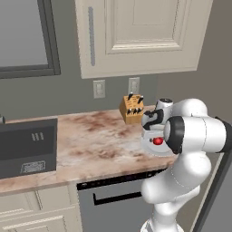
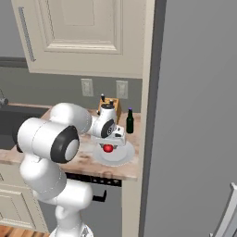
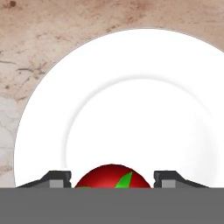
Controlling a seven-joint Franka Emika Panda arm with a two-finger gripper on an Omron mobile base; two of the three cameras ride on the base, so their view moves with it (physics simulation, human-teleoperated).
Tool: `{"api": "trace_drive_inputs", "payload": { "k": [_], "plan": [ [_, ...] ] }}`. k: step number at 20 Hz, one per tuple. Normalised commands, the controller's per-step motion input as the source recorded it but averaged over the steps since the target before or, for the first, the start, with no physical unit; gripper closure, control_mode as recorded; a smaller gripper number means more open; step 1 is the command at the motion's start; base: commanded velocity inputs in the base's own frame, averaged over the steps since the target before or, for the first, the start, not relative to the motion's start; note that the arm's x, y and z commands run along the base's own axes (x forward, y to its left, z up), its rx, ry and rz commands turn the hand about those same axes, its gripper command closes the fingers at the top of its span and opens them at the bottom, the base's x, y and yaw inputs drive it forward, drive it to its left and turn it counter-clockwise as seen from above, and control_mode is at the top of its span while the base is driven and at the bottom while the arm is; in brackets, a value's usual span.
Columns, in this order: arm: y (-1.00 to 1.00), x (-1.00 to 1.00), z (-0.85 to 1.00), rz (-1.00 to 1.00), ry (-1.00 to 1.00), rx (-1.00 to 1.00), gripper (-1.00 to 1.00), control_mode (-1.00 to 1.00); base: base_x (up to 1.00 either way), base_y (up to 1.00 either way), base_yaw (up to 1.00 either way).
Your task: Pick the tomato from the microwave and place it on plate located on the counter.
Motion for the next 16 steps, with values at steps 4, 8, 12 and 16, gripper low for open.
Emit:
{"api": "trace_drive_inputs", "payload": {
  "k": [4, 8, 12, 16],
  "plan": [
    [0.00, 0.00, 0.00, 0.00, 0.00, 0.00, -1.00, -1.00, 0.00, 0.00, 0.00],
    [0.00, -0.04, 0.01, 0.01, 0.00, 0.00, -1.00, -1.00, 0.00, 0.00, 0.00],
    [-0.02, -0.10, 0.43, 0.00, -0.02, 0.00, -1.00, -1.00, 0.00, 0.00, 0.00],
    [0.09, -0.50, 0.67, 0.00, -0.11, 0.00, -1.00, -1.00, 0.00, 0.00, 0.00]
  ]
}}
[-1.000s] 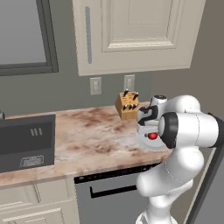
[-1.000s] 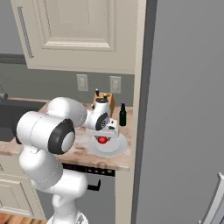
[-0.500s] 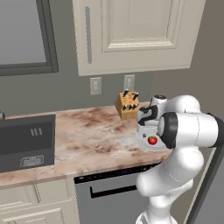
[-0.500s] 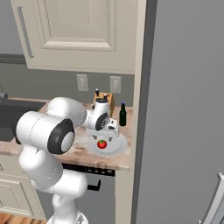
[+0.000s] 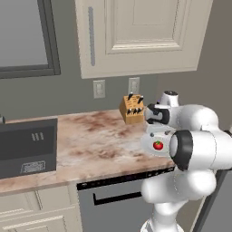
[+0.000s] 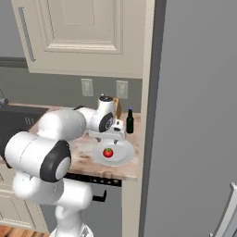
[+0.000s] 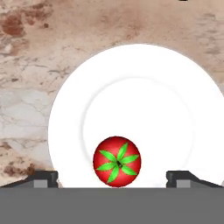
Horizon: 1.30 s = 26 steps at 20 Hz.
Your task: Pick the tomato from the microwave and place it on plate located on the counter.
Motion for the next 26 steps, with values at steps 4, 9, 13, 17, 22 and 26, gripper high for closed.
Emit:
{"api": "trace_drive_inputs", "payload": {
  "k": [4, 9, 13, 17, 22, 26],
  "plan": [
    [0.79, -0.74, 0.28, 0.00, -0.11, -0.03, -1.00, -1.00, 0.00, 0.00, 0.00],
    [0.74, -0.64, 0.54, 0.00, -0.02, -0.01, -1.00, -1.00, 0.00, 0.00, 0.00],
    [0.54, -0.64, 0.77, 0.00, 0.00, 0.00, -1.00, -1.00, 0.00, 0.00, 0.00],
    [0.31, -0.50, 0.95, -0.01, 0.00, 0.00, -1.00, -1.00, 0.00, 0.00, 0.00],
    [0.08, -0.53, 0.95, 0.00, 0.00, 0.00, -1.00, -1.00, 0.00, 0.00, 0.00],
    [0.01, -0.66, 0.75, 0.00, 0.00, 0.00, -1.00, -1.00, 0.00, 0.00, 0.00]
  ]
}}
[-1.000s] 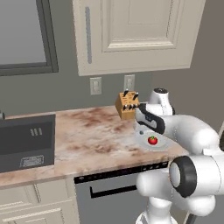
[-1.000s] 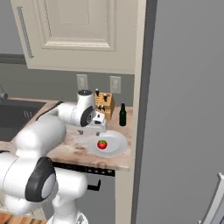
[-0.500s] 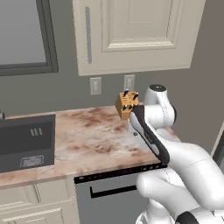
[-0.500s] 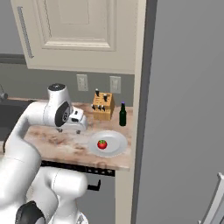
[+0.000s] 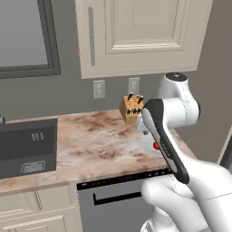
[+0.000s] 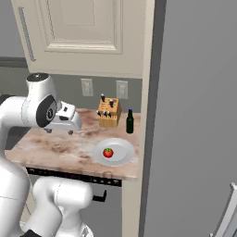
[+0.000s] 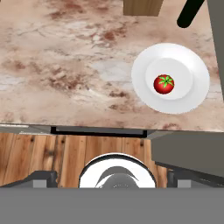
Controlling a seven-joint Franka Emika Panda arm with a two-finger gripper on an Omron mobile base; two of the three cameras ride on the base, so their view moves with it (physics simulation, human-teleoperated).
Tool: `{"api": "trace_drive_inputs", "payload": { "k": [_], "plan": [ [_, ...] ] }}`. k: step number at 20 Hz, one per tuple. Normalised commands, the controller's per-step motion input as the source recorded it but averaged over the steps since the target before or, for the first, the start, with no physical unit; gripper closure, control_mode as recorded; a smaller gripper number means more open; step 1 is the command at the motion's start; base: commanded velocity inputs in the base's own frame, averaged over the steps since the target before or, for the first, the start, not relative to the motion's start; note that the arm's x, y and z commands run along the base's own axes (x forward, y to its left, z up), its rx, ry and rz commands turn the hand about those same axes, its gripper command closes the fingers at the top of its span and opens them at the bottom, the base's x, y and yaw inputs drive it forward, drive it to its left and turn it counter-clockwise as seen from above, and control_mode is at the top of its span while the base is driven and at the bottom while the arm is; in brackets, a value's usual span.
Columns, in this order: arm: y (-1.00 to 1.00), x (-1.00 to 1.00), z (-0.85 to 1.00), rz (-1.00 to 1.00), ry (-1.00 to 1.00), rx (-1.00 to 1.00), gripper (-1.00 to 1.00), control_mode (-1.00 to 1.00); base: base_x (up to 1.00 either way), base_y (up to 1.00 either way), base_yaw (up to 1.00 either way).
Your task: Pick the tomato from the microwave and place it on plate located on the counter.
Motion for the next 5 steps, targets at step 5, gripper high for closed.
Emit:
{"api": "trace_drive_inputs", "payload": {
  "k": [5],
  "plan": [
    [0.00, -0.66, 0.54, 0.00, -0.01, 0.00, -1.00, -1.00, 0.00, 0.00, 0.00]
  ]
}}
